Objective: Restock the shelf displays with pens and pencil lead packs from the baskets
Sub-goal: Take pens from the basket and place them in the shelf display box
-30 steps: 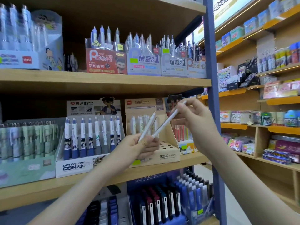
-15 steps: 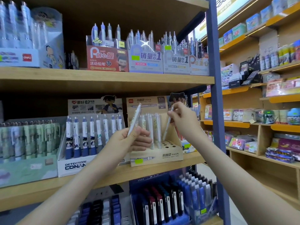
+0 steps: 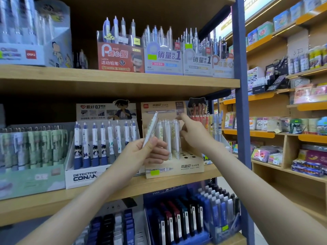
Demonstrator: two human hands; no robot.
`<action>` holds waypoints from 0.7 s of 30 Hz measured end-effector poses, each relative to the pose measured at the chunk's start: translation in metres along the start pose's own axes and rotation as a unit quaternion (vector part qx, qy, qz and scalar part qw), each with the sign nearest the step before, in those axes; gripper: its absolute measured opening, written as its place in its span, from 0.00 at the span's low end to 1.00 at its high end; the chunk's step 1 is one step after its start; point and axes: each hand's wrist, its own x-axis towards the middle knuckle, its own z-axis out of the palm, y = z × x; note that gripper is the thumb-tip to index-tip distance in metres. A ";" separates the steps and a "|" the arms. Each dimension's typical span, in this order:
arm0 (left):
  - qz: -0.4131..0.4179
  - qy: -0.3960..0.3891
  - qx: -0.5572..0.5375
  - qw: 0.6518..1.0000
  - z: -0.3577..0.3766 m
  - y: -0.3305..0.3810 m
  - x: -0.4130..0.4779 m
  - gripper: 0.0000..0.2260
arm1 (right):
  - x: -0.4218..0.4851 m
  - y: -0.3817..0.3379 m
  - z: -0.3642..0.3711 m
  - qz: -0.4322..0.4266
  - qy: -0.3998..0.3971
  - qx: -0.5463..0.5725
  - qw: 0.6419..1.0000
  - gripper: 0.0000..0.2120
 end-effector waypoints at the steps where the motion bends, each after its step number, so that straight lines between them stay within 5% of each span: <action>1: -0.002 -0.003 -0.002 1.000 0.000 0.000 0.000 0.19 | -0.002 0.001 0.002 0.007 -0.004 -0.007 1.000 0.19; 4: -0.006 -0.012 -0.008 1.000 0.003 -0.001 -0.001 0.20 | -0.011 -0.003 0.003 -0.020 0.053 -0.022 0.998 0.24; 7: -0.006 -0.017 -0.010 1.000 0.006 0.001 0.000 0.21 | -0.034 -0.019 -0.005 -0.054 0.143 0.135 0.979 0.16; 9: -0.009 -0.021 -0.006 1.000 0.010 0.004 0.001 0.20 | -0.053 -0.032 -0.013 -0.056 0.083 0.274 0.956 0.11; 12: -0.005 -0.035 0.024 0.999 0.021 0.006 0.002 0.19 | -0.067 -0.044 -0.012 -0.059 -0.032 0.303 0.951 0.08; 21: -0.031 -0.069 0.112 0.991 0.040 0.012 0.009 0.18 | -0.069 -0.039 -0.022 -0.031 -0.072 0.315 0.946 0.05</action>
